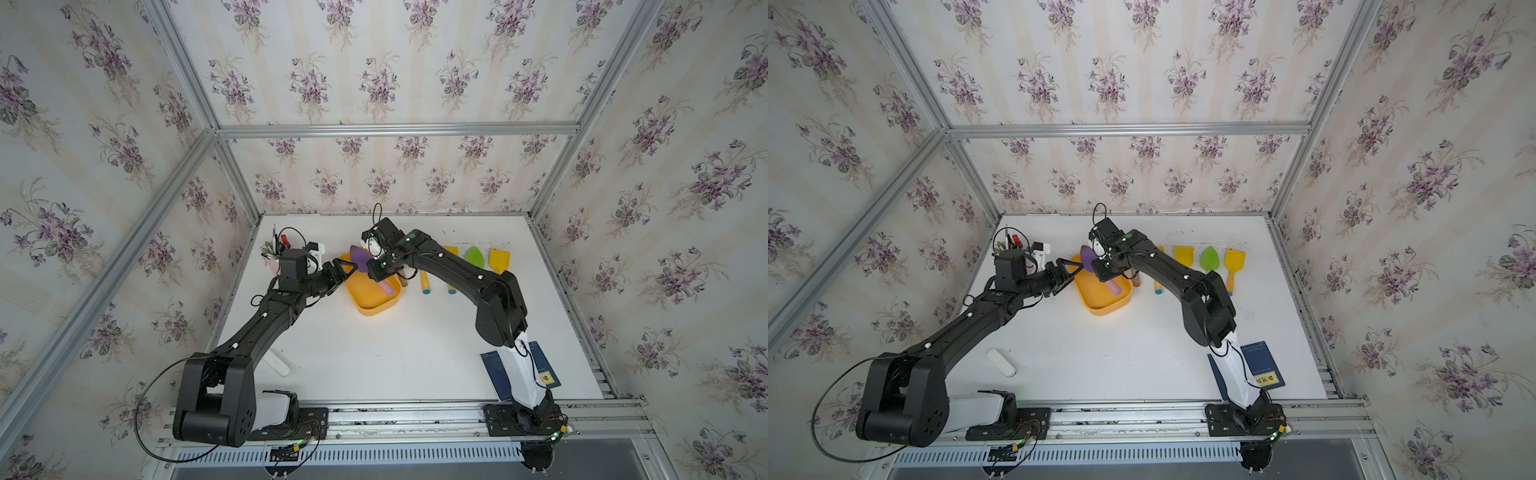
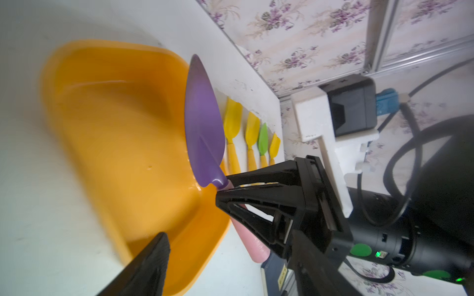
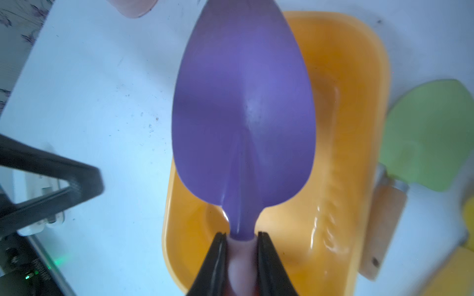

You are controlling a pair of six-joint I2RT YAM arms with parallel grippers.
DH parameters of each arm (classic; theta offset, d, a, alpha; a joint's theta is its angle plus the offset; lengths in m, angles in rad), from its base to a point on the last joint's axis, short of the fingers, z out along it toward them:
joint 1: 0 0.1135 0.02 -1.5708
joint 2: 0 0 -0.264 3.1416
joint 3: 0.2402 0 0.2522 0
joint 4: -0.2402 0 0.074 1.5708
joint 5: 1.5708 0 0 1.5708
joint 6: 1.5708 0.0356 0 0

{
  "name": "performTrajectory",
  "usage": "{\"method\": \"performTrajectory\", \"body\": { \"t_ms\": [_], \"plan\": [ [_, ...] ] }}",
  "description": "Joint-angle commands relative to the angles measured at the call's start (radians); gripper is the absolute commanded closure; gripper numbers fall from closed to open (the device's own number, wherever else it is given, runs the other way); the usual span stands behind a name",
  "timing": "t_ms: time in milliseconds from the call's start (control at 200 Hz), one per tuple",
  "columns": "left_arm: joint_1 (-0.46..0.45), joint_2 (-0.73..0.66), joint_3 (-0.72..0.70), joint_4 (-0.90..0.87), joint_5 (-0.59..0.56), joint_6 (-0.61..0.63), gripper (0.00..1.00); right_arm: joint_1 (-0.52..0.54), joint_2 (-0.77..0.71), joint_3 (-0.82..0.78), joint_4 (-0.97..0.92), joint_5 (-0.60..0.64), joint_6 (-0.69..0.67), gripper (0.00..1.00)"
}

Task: Take the shovel out of the storage box
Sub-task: Pick up the shovel from the storage box, then place the shovel at the center of the board.

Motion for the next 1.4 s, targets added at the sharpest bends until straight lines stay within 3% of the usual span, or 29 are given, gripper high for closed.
{"method": "performTrajectory", "body": {
  "t_ms": [0, 245, 435, 560, 664, 1034, 1394],
  "plan": [
    [-0.092, 0.033, 0.082, 0.136, -0.057, -0.096, 0.21, -0.063, -0.14, -0.117, 0.002, 0.076, 0.021, 0.94],
    [-0.294, 0.237, 0.322, 0.176, -0.112, -0.115, 0.11, -0.387, -0.448, -0.43, -0.009, 0.167, -0.023, 0.94],
    [-0.385, 0.386, 0.452, 0.173, -0.112, -0.105, 0.11, -0.72, -0.515, -0.589, 0.035, 0.167, -0.048, 0.95],
    [-0.433, 0.484, 0.527, 0.169, -0.092, -0.101, 0.11, -0.85, -0.474, -0.636, 0.078, 0.177, -0.059, 0.95],
    [-0.468, 0.558, 0.576, 0.209, -0.071, -0.14, 0.11, -0.889, -0.411, -0.618, 0.087, 0.226, -0.081, 0.95],
    [-0.565, 0.769, 0.775, 0.184, -0.011, -0.17, 0.11, -0.978, -0.242, -0.589, 0.165, 0.172, -0.111, 0.94],
    [-0.576, 0.778, 0.784, 0.135, -0.016, -0.126, 0.11, -0.979, -0.159, -0.598, 0.198, 0.175, -0.151, 0.94]
  ]
}}
